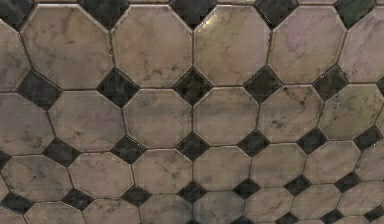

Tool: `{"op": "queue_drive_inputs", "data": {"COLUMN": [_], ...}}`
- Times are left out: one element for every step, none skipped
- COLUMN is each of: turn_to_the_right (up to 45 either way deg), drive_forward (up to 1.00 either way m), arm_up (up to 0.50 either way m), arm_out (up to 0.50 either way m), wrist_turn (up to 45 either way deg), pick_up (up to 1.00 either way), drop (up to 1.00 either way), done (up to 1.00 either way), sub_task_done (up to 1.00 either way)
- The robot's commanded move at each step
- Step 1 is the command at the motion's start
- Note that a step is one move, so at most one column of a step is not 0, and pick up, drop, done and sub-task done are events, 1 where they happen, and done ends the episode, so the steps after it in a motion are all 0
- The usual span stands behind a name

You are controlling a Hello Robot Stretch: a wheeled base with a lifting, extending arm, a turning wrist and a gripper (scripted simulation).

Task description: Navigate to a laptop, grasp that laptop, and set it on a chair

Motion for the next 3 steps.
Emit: {"op": "queue_drive_inputs", "data": {"turn_to_the_right": [0.0, 0.0, 0.0], "drive_forward": [0.0, 0.0, 0.0], "arm_up": [0.0, 0.0, 0.0], "arm_out": [0.0, -0.38, 0.48], "wrist_turn": [-39.0, 0.0, 0.0], "pick_up": [0.0, 0.0, 0.0], "drop": [0.0, 0.0, 0.0], "done": [0.0, 0.0, 0.0], "sub_task_done": [0.0, 0.0, 0.0]}}
